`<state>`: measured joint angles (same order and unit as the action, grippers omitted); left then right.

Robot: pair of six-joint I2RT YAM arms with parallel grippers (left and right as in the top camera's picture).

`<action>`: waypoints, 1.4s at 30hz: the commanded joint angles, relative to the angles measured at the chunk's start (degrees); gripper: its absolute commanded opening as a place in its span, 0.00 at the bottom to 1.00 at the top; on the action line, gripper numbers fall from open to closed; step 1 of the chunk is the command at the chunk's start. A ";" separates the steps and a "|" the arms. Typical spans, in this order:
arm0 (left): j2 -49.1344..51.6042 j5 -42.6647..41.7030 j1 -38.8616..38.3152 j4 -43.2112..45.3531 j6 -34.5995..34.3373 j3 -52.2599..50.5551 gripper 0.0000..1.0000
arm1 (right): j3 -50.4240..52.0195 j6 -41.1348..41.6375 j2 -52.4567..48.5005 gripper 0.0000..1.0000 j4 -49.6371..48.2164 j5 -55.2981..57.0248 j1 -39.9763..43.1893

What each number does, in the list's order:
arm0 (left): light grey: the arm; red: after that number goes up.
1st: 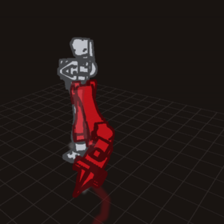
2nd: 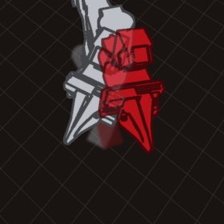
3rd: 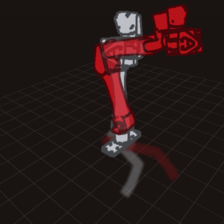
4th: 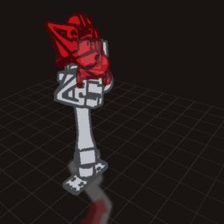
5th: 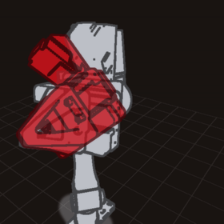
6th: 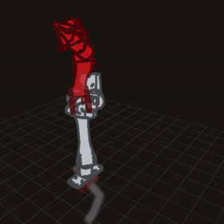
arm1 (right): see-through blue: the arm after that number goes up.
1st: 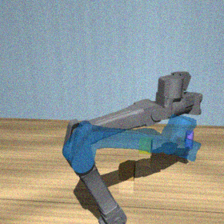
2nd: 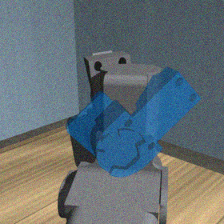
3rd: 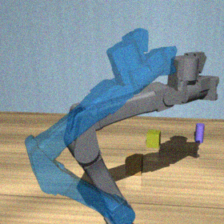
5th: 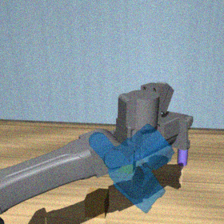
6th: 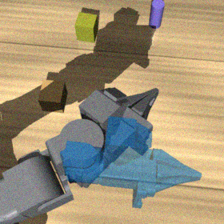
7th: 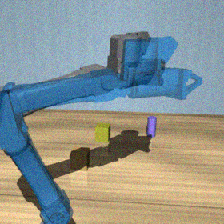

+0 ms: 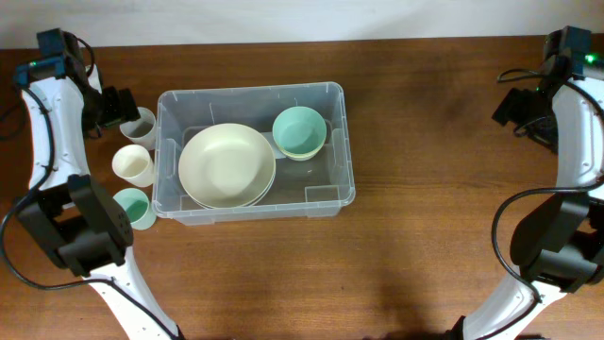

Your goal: Pack container

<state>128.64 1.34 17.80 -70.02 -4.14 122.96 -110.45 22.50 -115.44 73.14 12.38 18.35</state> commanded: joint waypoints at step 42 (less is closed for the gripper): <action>-1.95 -16.74 -27.93 -25.88 20.85 34.05 0.01 | 0.04 0.44 0.52 0.99 -0.11 0.09 0.04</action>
<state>125.08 -17.72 -5.65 -95.98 11.46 163.72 -110.45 22.50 -115.44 73.14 12.40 18.35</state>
